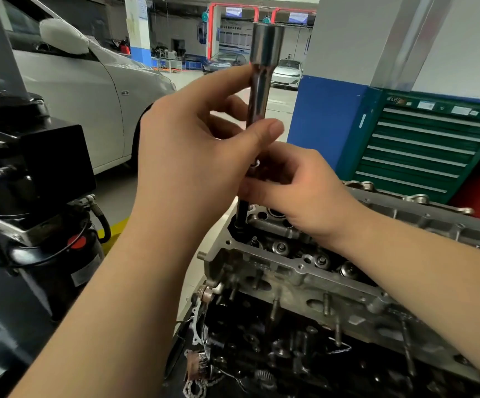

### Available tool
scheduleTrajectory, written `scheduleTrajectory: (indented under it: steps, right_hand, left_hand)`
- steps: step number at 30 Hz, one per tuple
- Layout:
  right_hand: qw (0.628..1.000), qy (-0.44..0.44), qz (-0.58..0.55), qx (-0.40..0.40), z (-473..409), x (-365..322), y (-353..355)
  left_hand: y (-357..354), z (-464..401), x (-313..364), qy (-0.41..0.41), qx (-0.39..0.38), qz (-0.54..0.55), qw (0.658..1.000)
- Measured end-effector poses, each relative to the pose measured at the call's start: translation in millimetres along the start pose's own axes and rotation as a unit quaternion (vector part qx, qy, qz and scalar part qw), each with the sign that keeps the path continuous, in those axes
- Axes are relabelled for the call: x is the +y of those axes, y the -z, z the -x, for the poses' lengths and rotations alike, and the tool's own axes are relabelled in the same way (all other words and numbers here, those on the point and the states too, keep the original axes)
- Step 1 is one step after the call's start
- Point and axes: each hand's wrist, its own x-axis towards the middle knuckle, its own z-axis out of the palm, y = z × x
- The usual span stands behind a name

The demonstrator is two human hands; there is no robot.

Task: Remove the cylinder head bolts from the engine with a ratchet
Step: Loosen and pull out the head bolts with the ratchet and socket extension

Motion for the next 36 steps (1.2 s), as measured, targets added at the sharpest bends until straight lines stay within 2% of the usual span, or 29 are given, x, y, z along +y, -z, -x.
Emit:
scheduleTrajectory:
  steps: [4, 11, 13, 15, 17, 19, 21, 27, 31, 33, 36]
  right_hand:
    - [0.996, -0.008, -0.066, -0.066, 1.5, -2.1, 0.2]
    - [1.0, 0.007, 0.007, 0.006, -5.1, -7.0, -0.5]
    - [1.0, 0.009, 0.017, 0.005, -5.9, -7.4, -3.7]
    - [0.999, 0.013, 0.035, 0.009, -5.1, -6.9, -4.2]
    - [1.0, 0.017, 0.011, -0.013, -2.9, -7.5, -3.3]
    - [0.998, 0.012, -0.039, -0.05, 0.5, -7.1, -1.0]
    - [0.997, -0.001, -0.042, -0.062, 2.0, -8.3, 1.2]
    - [0.997, -0.015, 0.076, 0.022, -5.5, -18.4, 3.2]
    - [0.994, -0.02, 0.099, 0.05, -6.1, -19.7, -1.9]
    - [0.995, -0.015, 0.089, 0.038, -5.2, -17.9, -1.5]
    - [0.999, 0.004, -0.011, -0.04, -1.7, -16.0, -0.6]
  left_hand:
    - [0.3, -2.3, -0.2, -0.013, 0.014, -0.031, 0.999]
    - [-3.6, 2.1, -5.8, 0.02, -0.049, 0.097, 0.994]
    - [-5.2, 3.6, -5.2, 0.011, -0.028, 0.093, 0.995]
    - [-5.6, 2.7, -4.5, -0.003, 0.009, 0.041, 0.999]
    - [-4.9, 1.1, -4.8, -0.004, 0.034, 0.021, 0.999]
    - [-3.0, -0.5, -5.0, 0.003, 0.042, 0.027, 0.999]
    - [-1.3, -2.4, -7.6, -0.005, 0.033, 0.035, 0.999]
    - [-1.5, -5.5, -13.1, 0.01, -0.038, 0.087, 0.995]
    - [-2.0, -4.9, -7.7, 0.002, -0.011, 0.05, 0.999]
    - [-1.5, -6.8, -5.7, 0.004, 0.011, 0.031, 0.999]
    - [2.2, -8.9, -4.7, -0.007, 0.012, 0.015, 1.0]
